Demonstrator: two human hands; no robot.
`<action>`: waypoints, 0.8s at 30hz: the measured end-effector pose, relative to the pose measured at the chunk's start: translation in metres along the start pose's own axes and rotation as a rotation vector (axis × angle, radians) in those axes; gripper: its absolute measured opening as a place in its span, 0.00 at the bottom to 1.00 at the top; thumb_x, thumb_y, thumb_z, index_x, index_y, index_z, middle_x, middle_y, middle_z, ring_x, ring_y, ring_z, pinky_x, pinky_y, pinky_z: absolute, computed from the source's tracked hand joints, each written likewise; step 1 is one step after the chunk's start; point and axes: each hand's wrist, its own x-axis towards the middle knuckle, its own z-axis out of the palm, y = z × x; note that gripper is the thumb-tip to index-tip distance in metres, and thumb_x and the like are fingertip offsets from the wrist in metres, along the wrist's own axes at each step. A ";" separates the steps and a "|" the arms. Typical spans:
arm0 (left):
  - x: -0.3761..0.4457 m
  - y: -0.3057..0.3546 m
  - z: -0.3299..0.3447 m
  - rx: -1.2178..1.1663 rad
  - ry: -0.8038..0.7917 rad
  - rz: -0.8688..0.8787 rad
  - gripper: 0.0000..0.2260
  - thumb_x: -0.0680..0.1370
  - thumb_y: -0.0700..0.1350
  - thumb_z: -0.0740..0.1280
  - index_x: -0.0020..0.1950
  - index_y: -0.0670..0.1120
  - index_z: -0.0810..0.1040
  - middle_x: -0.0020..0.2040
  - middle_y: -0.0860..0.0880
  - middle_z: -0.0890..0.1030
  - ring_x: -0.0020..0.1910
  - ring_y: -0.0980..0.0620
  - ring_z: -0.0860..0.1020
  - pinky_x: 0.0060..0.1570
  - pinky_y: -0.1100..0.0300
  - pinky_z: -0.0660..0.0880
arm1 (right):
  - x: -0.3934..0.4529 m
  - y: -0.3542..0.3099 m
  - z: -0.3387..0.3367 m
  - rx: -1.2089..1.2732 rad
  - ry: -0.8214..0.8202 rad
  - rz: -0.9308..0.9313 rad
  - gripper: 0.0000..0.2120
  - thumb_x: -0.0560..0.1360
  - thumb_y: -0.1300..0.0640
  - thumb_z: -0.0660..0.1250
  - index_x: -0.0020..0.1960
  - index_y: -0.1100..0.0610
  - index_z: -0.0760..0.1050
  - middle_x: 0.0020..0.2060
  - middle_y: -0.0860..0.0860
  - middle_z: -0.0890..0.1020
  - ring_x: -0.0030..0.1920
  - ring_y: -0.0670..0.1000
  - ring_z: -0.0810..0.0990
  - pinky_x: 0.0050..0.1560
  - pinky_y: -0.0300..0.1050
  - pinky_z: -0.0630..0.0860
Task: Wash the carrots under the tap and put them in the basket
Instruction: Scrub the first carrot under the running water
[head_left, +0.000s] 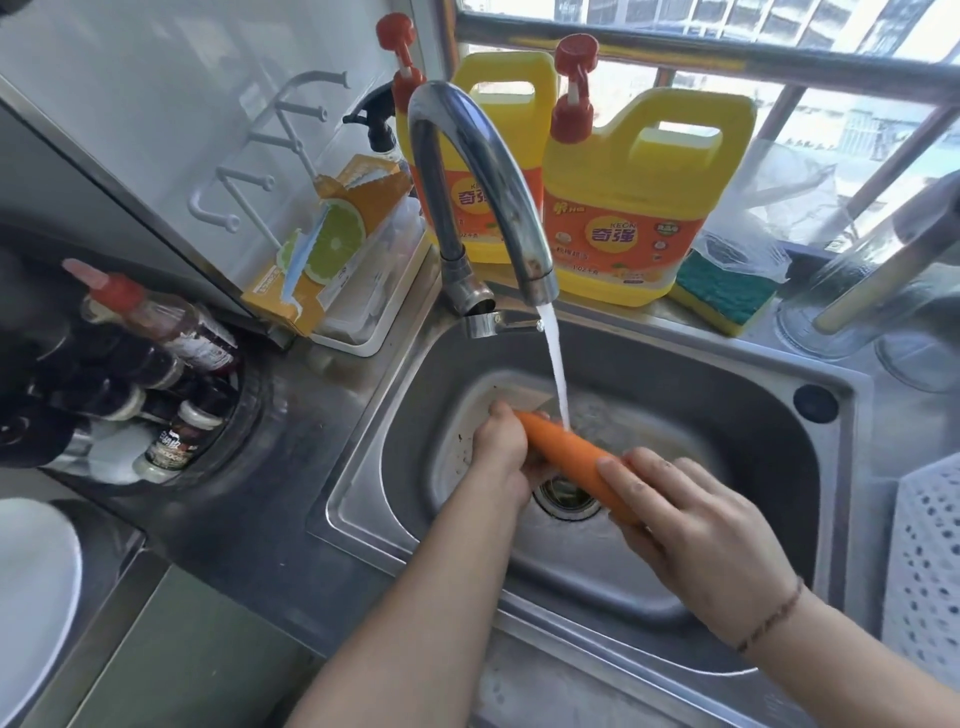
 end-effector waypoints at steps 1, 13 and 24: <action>0.000 -0.001 -0.002 0.064 0.008 0.019 0.21 0.86 0.53 0.51 0.47 0.41 0.76 0.37 0.41 0.81 0.33 0.46 0.79 0.27 0.55 0.79 | 0.000 0.003 -0.005 -0.024 0.012 -0.023 0.15 0.75 0.61 0.68 0.61 0.58 0.79 0.54 0.57 0.82 0.38 0.59 0.79 0.38 0.51 0.81; 0.008 0.001 -0.039 0.529 -0.156 0.360 0.21 0.86 0.45 0.51 0.38 0.41 0.75 0.24 0.48 0.77 0.23 0.52 0.74 0.27 0.63 0.70 | -0.013 0.026 -0.035 0.250 0.033 0.213 0.15 0.70 0.55 0.73 0.56 0.57 0.83 0.54 0.52 0.82 0.43 0.56 0.80 0.53 0.44 0.75; 0.011 -0.003 -0.058 1.354 -0.348 0.695 0.31 0.78 0.39 0.67 0.79 0.53 0.62 0.73 0.49 0.70 0.72 0.50 0.67 0.73 0.53 0.65 | 0.026 0.027 -0.050 0.597 -0.043 0.698 0.19 0.61 0.44 0.82 0.49 0.41 0.81 0.41 0.43 0.83 0.43 0.46 0.81 0.44 0.30 0.74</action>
